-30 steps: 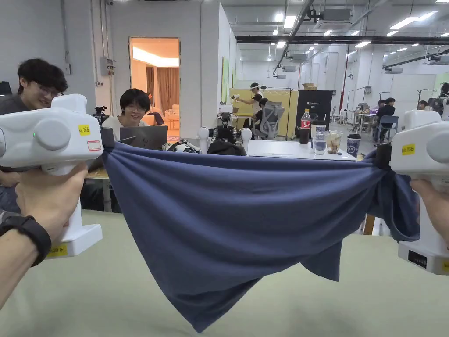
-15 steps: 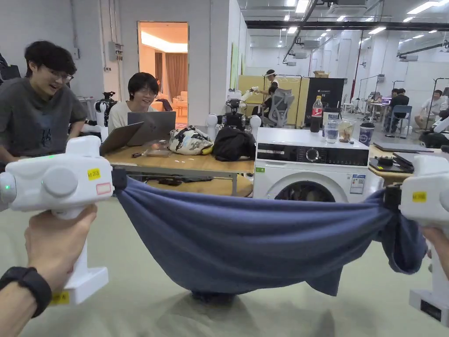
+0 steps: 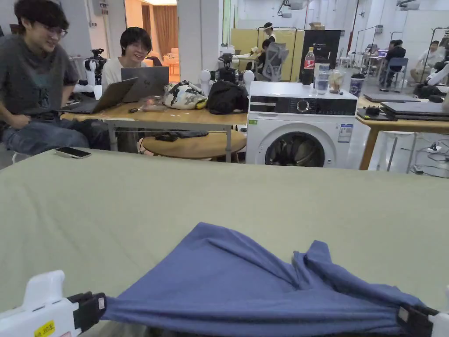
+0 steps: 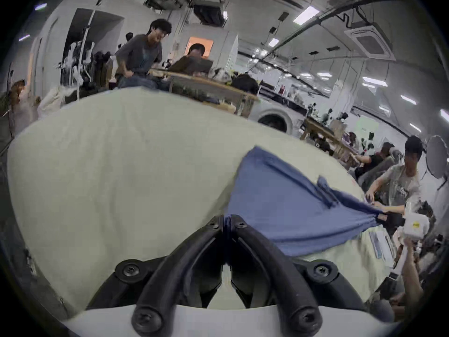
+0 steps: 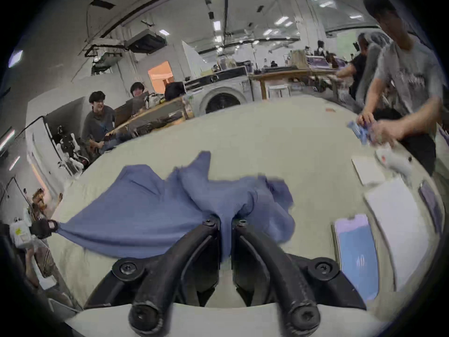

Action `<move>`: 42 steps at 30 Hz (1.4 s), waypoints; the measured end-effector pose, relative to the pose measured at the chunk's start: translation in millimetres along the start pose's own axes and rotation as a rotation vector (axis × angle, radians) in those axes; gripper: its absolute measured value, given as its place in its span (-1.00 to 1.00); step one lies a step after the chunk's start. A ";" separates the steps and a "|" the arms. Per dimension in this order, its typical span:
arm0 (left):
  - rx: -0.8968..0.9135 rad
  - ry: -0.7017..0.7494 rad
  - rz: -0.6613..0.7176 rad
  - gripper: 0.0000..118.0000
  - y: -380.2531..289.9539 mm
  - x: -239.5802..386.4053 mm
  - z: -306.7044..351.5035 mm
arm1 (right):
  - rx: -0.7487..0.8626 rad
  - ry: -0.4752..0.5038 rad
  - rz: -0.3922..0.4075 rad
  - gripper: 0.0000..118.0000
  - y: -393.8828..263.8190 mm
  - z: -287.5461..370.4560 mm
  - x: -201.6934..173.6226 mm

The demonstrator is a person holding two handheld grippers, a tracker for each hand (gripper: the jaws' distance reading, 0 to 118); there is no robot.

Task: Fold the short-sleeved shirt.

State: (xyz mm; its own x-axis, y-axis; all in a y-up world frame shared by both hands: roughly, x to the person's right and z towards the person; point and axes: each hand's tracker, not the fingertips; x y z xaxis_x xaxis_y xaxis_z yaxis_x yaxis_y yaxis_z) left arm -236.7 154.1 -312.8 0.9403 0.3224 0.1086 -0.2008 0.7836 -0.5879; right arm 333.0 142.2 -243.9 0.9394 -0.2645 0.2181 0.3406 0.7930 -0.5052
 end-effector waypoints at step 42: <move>0.238 -0.062 -0.243 -1.00 -14.9 83.4 36.0 | 0.210 0.023 0.287 -1.00 -17.1 53.8 -59.2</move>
State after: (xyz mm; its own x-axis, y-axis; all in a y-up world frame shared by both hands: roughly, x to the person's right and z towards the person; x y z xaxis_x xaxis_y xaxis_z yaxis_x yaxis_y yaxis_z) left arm -165.1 188.4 -266.2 0.9514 0.1368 0.2758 -0.0380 0.9411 -0.3359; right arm 269.4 173.9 -203.3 0.9971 -0.0254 0.0721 0.0498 0.9316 -0.3600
